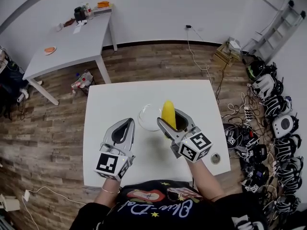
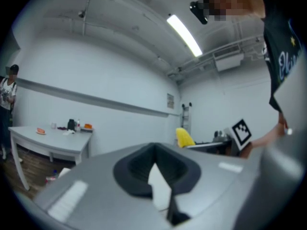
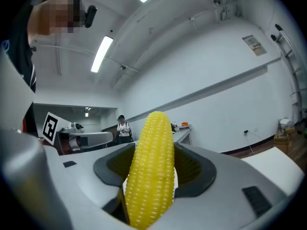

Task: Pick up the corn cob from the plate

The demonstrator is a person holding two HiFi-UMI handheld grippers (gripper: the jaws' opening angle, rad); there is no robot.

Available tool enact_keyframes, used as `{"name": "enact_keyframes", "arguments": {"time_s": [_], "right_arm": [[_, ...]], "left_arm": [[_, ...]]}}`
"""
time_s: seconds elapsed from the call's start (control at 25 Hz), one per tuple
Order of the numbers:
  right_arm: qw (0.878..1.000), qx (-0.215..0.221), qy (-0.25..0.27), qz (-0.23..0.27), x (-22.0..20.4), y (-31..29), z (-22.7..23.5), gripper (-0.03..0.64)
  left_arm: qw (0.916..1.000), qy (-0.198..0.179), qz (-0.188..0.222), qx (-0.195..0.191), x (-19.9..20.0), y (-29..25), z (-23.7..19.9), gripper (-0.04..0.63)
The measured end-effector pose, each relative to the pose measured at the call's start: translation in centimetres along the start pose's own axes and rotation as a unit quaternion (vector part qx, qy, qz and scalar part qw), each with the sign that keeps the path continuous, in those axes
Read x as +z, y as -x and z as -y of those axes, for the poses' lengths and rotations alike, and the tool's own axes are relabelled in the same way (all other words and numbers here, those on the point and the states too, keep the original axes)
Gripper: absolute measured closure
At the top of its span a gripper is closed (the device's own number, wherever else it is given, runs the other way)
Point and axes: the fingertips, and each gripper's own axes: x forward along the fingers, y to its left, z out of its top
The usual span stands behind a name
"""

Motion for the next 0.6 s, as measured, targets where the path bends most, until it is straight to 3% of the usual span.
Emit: {"name": "enact_keyframes", "arguments": {"time_s": [0.12, 0.4, 0.6], "right_arm": [[1.0, 0.009, 0.02, 0.005, 0.2, 0.0, -0.4, 0.356], [1.0, -0.004, 0.002, -0.009, -0.5, -0.7, 0.1, 0.357], [0.999, 0.018, 0.025, -0.014, -0.6, -1.2, -0.7, 0.357]], "left_arm": [[1.0, 0.003, 0.001, 0.002, 0.1, 0.1, -0.1, 0.597], [0.9999, 0.005, -0.009, 0.008, -0.2, 0.5, -0.8, 0.597], [0.9997, -0.009, -0.02, 0.009, -0.5, 0.7, -1.1, 0.597]]}}
